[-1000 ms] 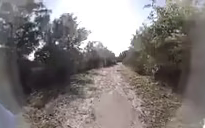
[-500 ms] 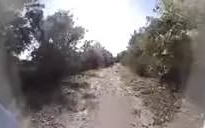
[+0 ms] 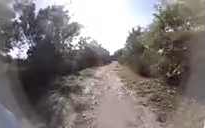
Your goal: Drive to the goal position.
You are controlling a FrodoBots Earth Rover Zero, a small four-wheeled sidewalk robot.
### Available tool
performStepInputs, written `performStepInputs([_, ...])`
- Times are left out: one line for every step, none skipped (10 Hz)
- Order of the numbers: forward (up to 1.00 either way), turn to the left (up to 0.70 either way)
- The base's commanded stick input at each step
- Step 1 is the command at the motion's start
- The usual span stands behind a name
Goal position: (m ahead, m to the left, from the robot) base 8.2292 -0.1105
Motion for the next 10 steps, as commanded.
performStepInputs([0.70,0.00])
performStepInputs([0.70,0.00])
performStepInputs([0.70,0.00])
performStepInputs([0.70,0.00])
performStepInputs([0.70,0.15])
performStepInputs([0.70,0.35])
performStepInputs([0.70,0.35])
performStepInputs([0.70,0.25])
performStepInputs([0.70,0.05])
performStepInputs([0.70,0.03])
